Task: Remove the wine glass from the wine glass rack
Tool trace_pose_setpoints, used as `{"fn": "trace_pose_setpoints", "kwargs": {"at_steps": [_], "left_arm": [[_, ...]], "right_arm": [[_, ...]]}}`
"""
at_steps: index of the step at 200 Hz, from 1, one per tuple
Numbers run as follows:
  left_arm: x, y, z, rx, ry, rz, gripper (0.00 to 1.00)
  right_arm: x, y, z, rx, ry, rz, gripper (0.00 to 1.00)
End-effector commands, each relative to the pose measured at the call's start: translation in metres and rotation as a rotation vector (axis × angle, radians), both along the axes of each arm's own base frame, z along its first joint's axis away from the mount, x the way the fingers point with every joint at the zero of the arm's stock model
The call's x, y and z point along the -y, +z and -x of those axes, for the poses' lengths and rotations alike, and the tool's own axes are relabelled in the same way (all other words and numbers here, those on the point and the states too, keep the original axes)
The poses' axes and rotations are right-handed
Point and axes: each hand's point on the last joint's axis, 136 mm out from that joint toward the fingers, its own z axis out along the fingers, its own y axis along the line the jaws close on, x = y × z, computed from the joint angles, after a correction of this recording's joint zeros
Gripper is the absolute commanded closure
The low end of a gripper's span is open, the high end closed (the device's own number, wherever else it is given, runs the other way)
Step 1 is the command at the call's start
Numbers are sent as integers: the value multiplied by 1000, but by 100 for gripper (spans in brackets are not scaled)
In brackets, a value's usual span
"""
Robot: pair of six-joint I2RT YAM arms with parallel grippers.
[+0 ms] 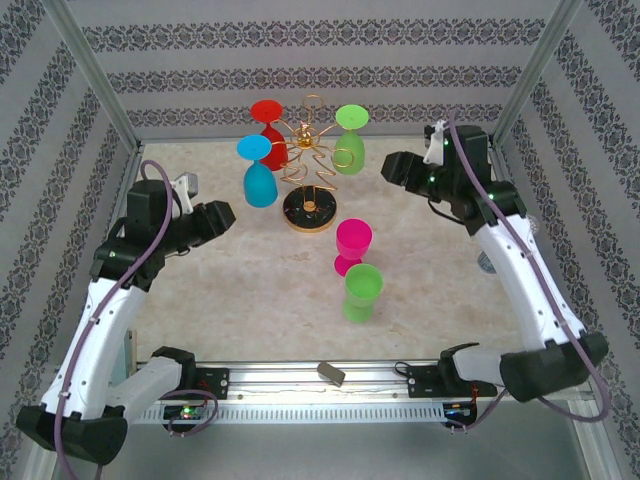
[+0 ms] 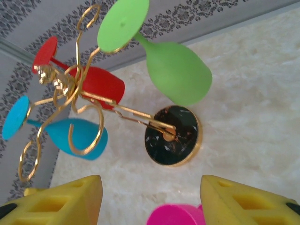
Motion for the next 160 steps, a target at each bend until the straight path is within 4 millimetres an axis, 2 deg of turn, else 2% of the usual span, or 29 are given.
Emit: {"fn": "trace_pose_setpoints", "kwargs": {"at_steps": [1, 36, 81, 116, 160], "left_arm": [[-3, 14, -6, 26, -9, -54, 61], [-3, 27, -22, 47, -4, -71, 60], [-3, 35, -32, 65, 2, -76, 59], [-8, 33, -34, 63, 24, -82, 59], [-9, 28, -36, 55, 32, -77, 59]], "right_arm": [[-10, 41, -28, 114, 52, -166, 42], [-7, 39, -78, 125, 22, -239, 44], [-17, 36, -121, 122, 42, -274, 52], [-27, 25, -138, 107, 47, -275, 56], [-42, 13, -145, 85, 78, -266, 60]]}}
